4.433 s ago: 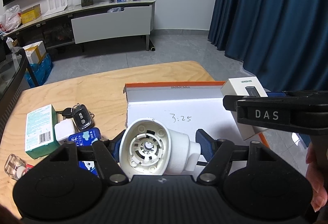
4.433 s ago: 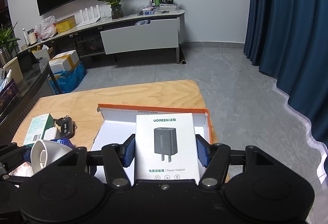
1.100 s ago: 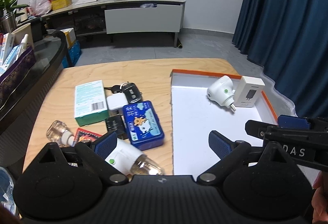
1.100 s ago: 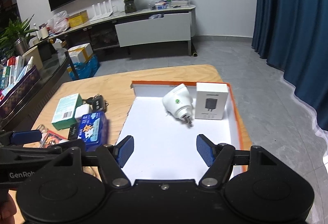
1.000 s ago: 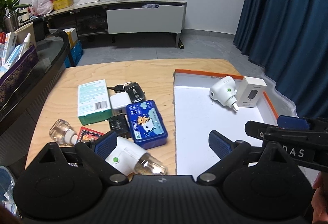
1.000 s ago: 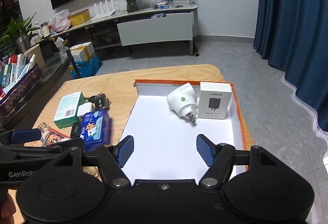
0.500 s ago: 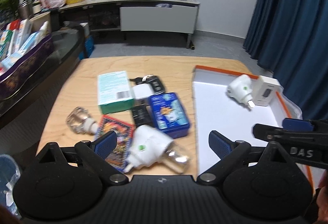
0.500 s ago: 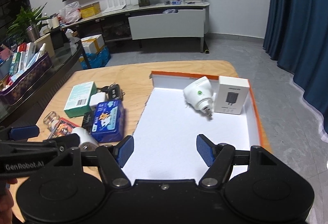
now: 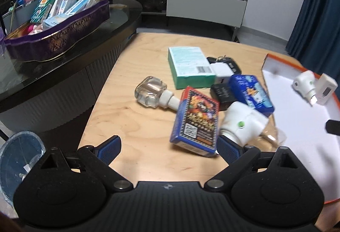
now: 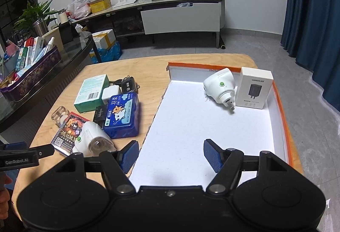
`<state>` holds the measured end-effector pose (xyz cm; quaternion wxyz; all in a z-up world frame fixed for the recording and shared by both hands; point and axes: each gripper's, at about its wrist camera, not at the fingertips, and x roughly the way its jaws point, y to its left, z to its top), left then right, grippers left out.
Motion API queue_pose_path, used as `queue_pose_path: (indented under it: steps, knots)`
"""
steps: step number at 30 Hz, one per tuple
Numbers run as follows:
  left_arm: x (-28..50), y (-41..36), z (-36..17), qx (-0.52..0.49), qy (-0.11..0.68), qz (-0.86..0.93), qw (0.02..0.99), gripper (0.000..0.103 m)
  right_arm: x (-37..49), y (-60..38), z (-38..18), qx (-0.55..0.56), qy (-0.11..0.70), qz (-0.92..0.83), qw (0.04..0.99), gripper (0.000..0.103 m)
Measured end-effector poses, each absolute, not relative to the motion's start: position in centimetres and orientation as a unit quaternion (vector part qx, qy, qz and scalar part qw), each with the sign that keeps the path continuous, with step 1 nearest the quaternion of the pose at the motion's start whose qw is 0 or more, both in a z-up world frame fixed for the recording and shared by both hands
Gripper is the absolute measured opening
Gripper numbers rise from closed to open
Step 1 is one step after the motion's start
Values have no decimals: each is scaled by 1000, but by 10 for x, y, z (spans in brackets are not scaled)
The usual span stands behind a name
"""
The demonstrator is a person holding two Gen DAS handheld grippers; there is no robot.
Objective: Organize rigid objects
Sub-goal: 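Grasp the red-and-blue card box with the left tool while the right tool approaches the diffuser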
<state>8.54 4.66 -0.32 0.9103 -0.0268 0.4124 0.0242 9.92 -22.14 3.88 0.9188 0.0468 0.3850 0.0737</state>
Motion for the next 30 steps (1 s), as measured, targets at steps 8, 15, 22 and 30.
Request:
queue_pose_path:
  steps: [8, 15, 22, 30]
  knots:
    - [119, 38, -18, 8, 411, 19, 912, 99, 102, -226, 33, 51, 390, 68, 917, 81]
    - [139, 24, -32, 25, 416, -14, 909, 94, 107, -238, 29, 61, 392, 55, 916, 81]
    - [137, 11, -44, 46, 408, -22, 912, 94, 116, -238, 21, 64, 402, 58, 912, 81]
    - [125, 28, -39, -32, 402, -64, 913, 61, 118, -227, 18, 57, 402, 88, 910, 81]
